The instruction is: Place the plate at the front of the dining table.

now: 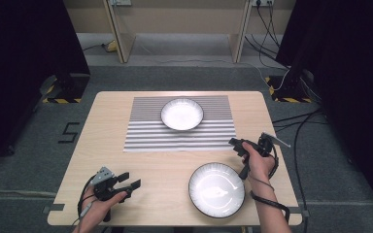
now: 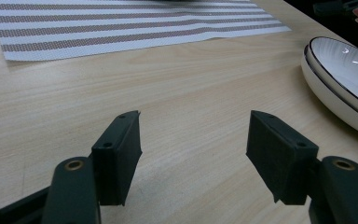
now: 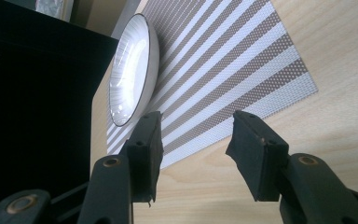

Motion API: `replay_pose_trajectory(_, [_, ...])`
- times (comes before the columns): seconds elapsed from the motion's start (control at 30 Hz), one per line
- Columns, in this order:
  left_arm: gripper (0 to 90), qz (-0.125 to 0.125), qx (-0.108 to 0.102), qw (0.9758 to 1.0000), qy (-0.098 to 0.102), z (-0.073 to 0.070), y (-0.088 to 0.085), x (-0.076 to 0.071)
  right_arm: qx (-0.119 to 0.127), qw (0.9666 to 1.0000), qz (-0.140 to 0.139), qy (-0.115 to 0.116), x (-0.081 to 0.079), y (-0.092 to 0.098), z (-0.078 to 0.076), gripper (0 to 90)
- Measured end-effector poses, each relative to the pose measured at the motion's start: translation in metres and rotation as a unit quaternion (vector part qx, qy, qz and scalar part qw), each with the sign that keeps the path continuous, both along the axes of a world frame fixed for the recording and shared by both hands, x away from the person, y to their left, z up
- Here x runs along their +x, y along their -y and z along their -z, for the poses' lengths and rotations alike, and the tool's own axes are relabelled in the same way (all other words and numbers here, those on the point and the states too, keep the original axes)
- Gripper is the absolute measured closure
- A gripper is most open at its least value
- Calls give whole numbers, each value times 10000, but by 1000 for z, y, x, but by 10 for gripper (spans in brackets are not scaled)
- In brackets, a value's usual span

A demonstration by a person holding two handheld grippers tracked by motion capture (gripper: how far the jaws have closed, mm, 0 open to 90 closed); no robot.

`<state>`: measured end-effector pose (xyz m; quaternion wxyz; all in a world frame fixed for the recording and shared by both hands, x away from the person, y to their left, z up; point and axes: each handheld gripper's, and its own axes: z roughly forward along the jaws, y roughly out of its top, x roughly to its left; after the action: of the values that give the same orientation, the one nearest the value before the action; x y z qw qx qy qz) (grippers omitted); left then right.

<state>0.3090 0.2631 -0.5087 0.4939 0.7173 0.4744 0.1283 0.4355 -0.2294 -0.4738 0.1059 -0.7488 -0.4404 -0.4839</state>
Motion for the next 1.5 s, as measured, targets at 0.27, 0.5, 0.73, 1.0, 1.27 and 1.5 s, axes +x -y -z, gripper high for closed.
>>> replay_pose_trajectory(0.27, [347, 3, -2, 10000, -6, 0, 1, 0, 8, 10000, 48, -2, -10, 8, 2, 530])
replay_pose_trajectory(0.5, [347, -2, 0, 10000, -6, 0, 1, 0, 15, 10000, 70, 2, -16, 12, 2, 529])
replay_pose_trajectory(0.73, [347, -16, 4, 10000, -14, 0, 0, 0, -29, 10000, 84, 14, -23, 18, 2, 528])
replay_pose_trajectory(1.0, [347, -29, 18, 10000, -16, 0, 0, -1, -58, 9999, 142, 43, -33, 26, 1, 528])
replay_pose_trajectory(1.27, [347, -35, 14, 10000, -10, 0, -1, 0, -58, 9999, 151, 28, -42, 30, 4, 524])
replay_pose_trajectory(1.5, [346, -42, 13, 10000, -14, 0, -1, 0, -75, 9997, 208, 45, -49, 36, 4, 524])
